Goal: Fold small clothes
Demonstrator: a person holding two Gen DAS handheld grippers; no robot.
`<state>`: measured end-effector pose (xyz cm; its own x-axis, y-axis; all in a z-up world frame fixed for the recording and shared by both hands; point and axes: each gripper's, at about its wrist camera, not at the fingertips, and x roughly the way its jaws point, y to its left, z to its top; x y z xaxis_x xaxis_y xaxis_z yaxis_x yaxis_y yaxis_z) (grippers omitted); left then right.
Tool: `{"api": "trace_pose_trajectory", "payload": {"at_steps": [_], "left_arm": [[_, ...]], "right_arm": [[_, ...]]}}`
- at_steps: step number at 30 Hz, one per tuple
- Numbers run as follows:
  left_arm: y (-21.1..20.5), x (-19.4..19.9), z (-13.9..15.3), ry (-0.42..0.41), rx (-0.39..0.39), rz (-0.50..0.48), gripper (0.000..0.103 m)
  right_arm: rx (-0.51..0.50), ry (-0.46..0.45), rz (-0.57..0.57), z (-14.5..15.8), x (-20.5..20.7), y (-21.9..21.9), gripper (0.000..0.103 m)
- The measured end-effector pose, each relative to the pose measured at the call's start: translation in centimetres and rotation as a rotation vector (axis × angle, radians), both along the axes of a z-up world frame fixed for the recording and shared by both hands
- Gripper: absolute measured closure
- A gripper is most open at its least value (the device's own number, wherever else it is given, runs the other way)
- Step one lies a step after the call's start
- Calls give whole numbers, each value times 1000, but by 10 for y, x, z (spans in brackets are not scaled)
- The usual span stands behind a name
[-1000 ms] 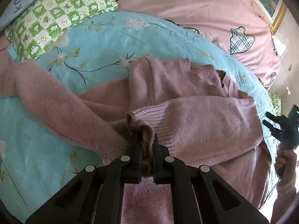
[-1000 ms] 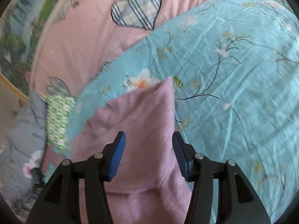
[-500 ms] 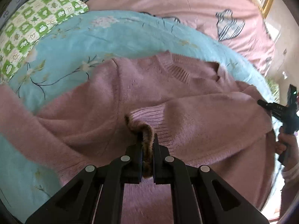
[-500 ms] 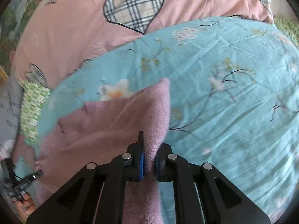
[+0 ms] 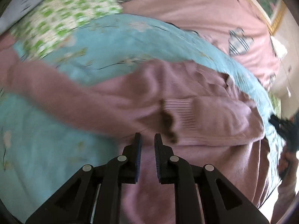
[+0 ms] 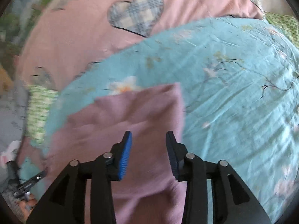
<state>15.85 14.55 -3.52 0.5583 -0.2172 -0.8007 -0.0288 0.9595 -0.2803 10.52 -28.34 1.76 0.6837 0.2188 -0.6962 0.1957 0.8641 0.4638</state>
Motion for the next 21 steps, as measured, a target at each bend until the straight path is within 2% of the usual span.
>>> {"api": "trace_pose_trajectory", "payload": {"at_steps": [3, 4, 5, 7, 10, 15, 20, 21], "left_arm": [[41, -11, -5, 11, -21, 114, 82], [58, -14, -8, 21, -41, 154, 75], [80, -17, -10, 32, -72, 206, 64], [115, -20, -13, 37, -132, 281, 51], [172, -21, -11, 7, -238, 403, 47], [238, -2, -10, 9, -285, 532, 43], [287, 32, -16, 27, -315, 650, 30], [293, 37, -18, 29, -316, 667, 30]], "right_arm": [[44, -18, 89, 2, -18, 30, 61], [54, -14, 116, 1, -23, 40, 61], [64, -9, 144, -2, -27, 52, 61], [77, -3, 187, -7, -34, 70, 61], [78, 5, 235, -12, -42, 95, 61], [90, -24, 271, -10, -60, 118, 61], [90, -21, 274, -5, -59, 125, 61], [99, -19, 269, -6, -60, 124, 61]]}}
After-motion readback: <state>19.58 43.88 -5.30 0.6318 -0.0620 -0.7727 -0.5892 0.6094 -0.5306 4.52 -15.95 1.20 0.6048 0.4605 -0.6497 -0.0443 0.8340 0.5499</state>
